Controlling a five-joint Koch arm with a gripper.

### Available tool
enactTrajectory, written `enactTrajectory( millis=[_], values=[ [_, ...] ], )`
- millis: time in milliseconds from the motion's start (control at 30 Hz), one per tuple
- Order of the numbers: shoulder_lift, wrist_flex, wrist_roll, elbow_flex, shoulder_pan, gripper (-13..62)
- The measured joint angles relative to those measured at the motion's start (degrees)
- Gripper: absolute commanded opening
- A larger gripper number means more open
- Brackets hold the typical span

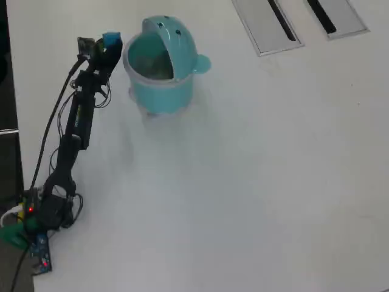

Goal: Grasp RGB lego blocks and put them in the bin one by one.

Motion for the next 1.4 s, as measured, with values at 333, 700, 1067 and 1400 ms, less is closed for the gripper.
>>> enactTrajectory(
  millis=[333,700,1067,1400],
  values=[
    [-0.9,-0.1,-0.4,-1.6,5.4,27.9],
    [-0.8,-0.2,-1.8,-1.8,7.1,34.6],
    [7.2,10.5,0.9,-1.8,5.3,33.6],
    [17.1,24.4,2.9,-3.1,5.4,32.3]
  ],
)
